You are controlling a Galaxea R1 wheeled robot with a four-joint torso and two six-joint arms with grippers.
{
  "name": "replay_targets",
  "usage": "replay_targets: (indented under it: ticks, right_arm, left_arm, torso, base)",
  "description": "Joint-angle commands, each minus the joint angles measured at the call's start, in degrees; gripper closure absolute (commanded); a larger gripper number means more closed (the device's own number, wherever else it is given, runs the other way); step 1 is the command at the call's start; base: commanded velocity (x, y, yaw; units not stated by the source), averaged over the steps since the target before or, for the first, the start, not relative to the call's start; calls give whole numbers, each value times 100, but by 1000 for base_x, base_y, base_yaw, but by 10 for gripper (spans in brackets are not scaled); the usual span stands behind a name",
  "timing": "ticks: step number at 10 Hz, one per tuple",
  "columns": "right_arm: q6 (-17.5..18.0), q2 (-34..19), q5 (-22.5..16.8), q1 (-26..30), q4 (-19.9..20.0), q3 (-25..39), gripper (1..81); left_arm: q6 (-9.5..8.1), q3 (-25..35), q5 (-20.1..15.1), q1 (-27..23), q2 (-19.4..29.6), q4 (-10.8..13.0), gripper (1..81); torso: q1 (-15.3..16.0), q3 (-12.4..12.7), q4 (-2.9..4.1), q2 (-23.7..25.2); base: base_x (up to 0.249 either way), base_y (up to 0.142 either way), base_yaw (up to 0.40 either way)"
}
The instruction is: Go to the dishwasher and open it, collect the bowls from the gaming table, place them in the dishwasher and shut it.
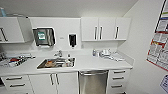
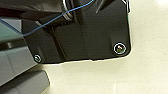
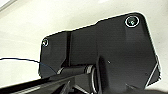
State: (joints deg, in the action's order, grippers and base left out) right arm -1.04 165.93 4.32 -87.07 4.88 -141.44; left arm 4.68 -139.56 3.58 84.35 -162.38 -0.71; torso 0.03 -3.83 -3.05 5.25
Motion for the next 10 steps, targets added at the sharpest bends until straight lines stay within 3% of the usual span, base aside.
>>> replay_targets:
  ticks: [1, 10]
  right_arm:
    - [-19, -48, -291, 334, -39, 29, 10]
    - [-28, -13, -291, 334, -48, 29, 10]
  left_arm:
    - [16, 43, -262, -370, 74, 0, 10]
    - [15, 51, -262, -362, 91, -8, 10]
  torso:
    - [0, 0, 0, 0]
    - [-3, 0, 0, 2]
  base:
    - [137, 0, 0]
    - [135, 0, 0]
